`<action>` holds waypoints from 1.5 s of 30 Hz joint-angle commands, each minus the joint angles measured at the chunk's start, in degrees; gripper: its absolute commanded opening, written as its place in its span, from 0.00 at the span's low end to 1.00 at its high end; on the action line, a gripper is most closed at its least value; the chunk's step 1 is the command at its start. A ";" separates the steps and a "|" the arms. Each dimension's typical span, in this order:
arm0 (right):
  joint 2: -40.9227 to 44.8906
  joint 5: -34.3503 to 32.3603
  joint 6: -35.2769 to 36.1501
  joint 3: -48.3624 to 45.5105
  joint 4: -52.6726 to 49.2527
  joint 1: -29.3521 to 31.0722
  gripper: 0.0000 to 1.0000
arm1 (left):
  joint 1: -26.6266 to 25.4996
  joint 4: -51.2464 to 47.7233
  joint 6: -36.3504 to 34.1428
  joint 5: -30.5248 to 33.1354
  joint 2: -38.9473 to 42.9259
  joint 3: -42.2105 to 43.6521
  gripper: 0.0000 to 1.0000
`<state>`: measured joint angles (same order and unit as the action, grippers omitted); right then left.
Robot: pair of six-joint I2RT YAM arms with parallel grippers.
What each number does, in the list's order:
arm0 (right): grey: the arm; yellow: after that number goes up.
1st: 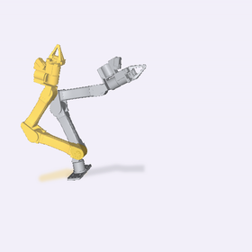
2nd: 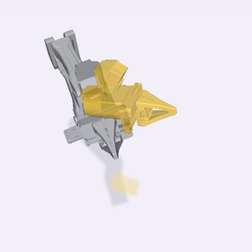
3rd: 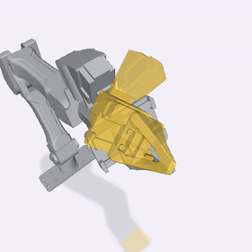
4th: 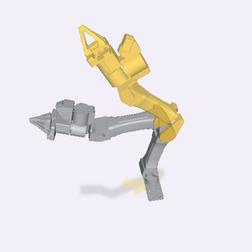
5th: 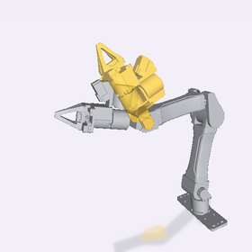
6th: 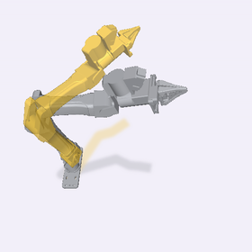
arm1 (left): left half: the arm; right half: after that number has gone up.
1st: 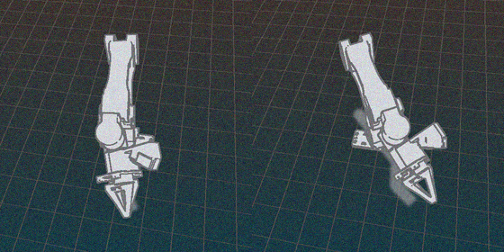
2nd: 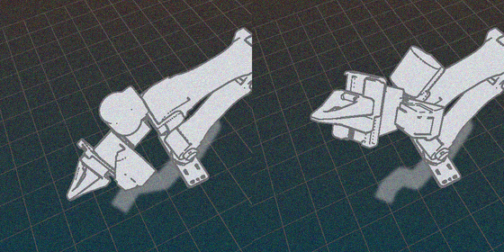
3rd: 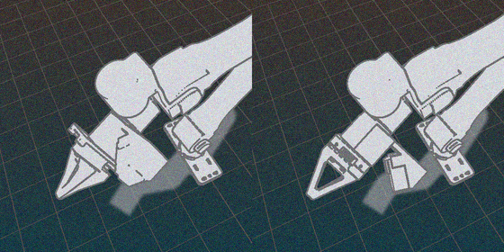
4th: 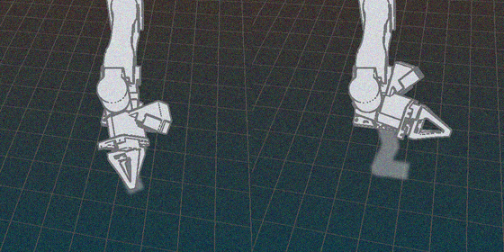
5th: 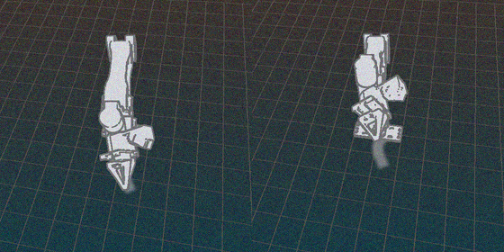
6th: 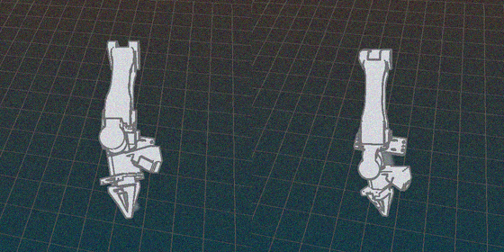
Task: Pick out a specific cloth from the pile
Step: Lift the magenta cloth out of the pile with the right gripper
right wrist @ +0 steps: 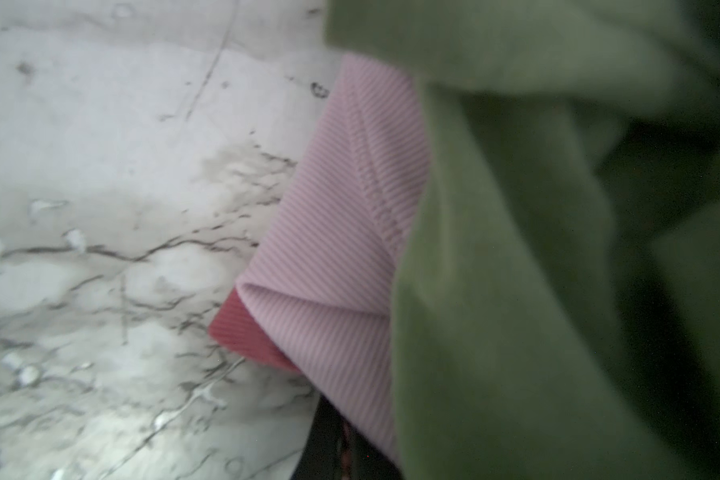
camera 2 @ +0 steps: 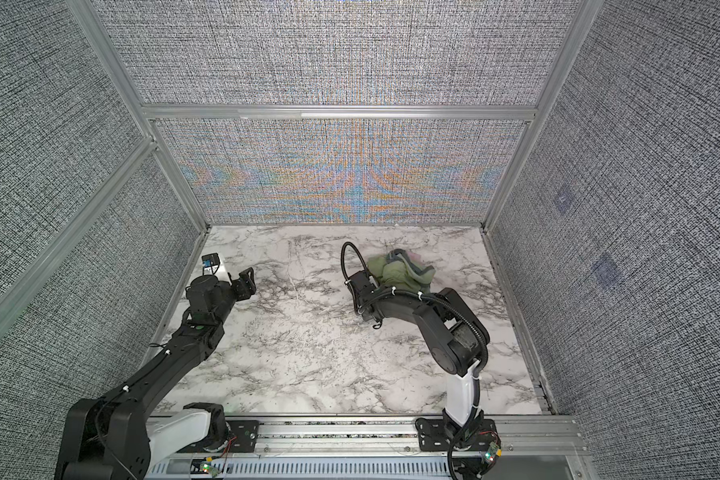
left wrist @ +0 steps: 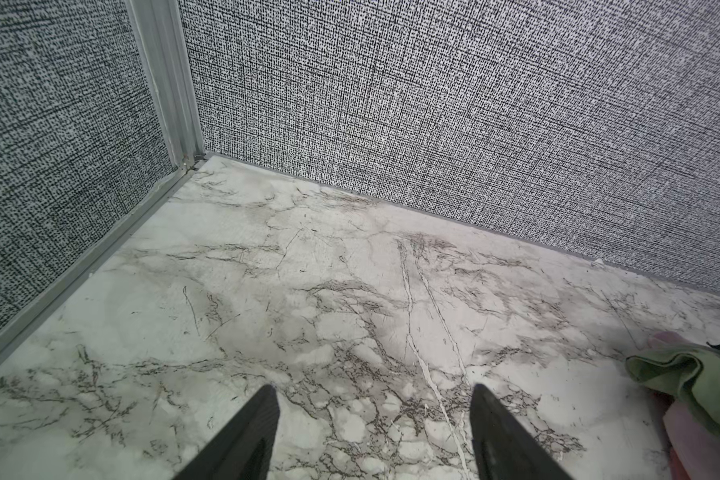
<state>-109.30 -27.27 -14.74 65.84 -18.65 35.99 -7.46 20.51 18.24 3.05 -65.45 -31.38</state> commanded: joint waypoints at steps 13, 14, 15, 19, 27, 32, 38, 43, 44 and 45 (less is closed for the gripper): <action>10.89 6.62 1.06 -4.84 0.60 -2.74 0.00 | -0.06 -1.62 -0.47 0.47 1.31 -0.44 0.74; 12.33 7.60 0.52 -4.89 -0.14 -2.55 0.00 | -0.01 -1.62 -0.44 0.46 1.44 -0.53 0.74; 14.00 8.99 0.19 -4.91 -0.76 -2.55 0.00 | -0.08 -1.51 -0.48 0.31 1.42 -0.51 0.74; 19.33 11.94 -0.37 -3.35 -3.48 -2.85 0.00 | -0.04 -1.26 -0.28 -0.06 1.09 -0.92 0.74; 24.21 15.17 -0.55 0.53 -6.31 -6.19 0.00 | -0.01 -1.34 0.55 -1.19 0.92 -1.68 0.74; 25.55 18.52 -0.48 2.40 -6.92 -10.09 0.00 | -0.04 -2.09 0.18 -1.11 1.25 -2.34 0.74; 26.79 23.43 -0.83 3.67 -5.90 -14.88 0.00 | -0.01 -2.24 0.05 -1.11 1.18 -2.56 0.74; 28.47 26.72 -0.50 5.22 -5.23 -16.72 0.00 | -0.01 -2.73 0.06 -1.03 1.24 -2.87 0.74; 29.00 27.48 -0.87 5.43 -4.89 -17.08 0.00 | -0.02 -2.73 0.12 -1.02 1.25 -2.90 0.75; 29.45 28.50 -1.09 5.52 -4.45 -17.46 0.00 | -0.01 -2.76 0.22 -0.98 1.34 -2.83 0.74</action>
<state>-80.86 -2.07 -15.00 70.65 -26.06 19.20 -7.46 18.22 18.50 2.59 -64.36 -33.93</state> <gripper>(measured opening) 0.050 0.743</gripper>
